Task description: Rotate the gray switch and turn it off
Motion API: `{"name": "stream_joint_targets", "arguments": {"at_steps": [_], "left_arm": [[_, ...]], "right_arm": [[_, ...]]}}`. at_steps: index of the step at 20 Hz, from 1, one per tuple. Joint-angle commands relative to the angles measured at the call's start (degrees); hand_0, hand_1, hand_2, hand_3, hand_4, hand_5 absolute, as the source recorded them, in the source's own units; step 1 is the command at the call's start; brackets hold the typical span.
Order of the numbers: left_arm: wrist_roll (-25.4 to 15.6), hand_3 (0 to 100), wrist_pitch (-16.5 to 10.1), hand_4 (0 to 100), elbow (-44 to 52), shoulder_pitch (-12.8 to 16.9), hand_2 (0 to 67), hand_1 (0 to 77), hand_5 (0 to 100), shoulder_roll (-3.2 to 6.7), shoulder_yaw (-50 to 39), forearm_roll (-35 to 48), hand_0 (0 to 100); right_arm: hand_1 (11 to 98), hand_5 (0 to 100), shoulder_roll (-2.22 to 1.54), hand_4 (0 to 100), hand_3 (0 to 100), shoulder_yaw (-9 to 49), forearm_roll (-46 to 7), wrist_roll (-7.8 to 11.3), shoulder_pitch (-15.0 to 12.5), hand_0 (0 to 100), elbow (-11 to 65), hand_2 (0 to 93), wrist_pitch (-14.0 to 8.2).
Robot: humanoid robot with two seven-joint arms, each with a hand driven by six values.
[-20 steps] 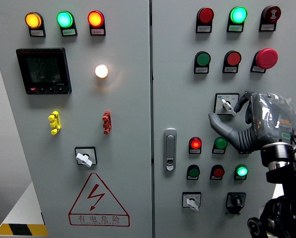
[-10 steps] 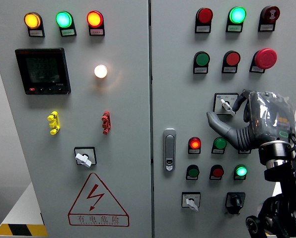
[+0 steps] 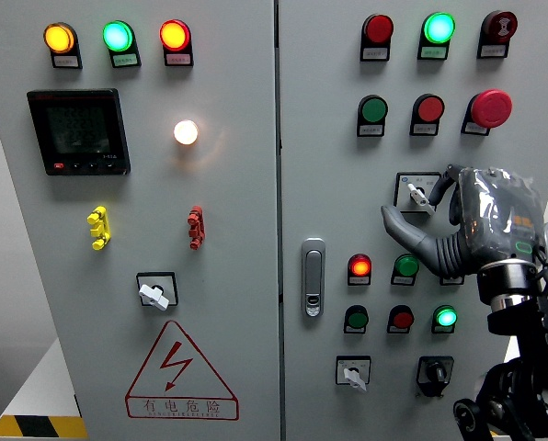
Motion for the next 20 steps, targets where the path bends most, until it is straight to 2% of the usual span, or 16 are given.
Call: {"name": "stream_joint_targets", "arguments": {"at_steps": [1,2,5,7,20], "left_arm": [[0.0,19,0.0,8,0.0,0.0,13.3,0.0,11,0.03,0.0,0.0,88],[0.0,19,0.0,8,0.0,0.0,13.3,0.0,11,-0.06,-0.09,0.0,88],[0.0,19,0.0,8,0.0,0.0,13.3,0.0,11,-0.06,0.0,0.0,88],[0.0,19,0.0,8,0.0,0.0,13.3,0.0,11,0.03,0.0,0.0,88],[0.0,19,0.0,8,0.0,0.0,13.3,0.0,11,0.03,0.0,0.0,88]], "right_arm": [[32.8,95,0.0,100,95,-0.31,-0.01,-0.69,0.0,24,-0.03,70.7,0.01],[32.9,95,0.0,100,95,-0.39,-0.01,-1.04,0.0,31,-0.03,70.8,0.01],[33.0,95,0.0,100,95,-0.39,-0.01,-1.13,0.08,43,-0.03,71.0,0.01],[33.0,95,0.0,100,95,-0.48,-0.01,-1.13,0.09,47,-0.03,70.9,0.01],[32.4,95,0.0,100,96,-1.45,-0.01,-1.66,0.17,56,-0.29,71.3,0.01]]}}
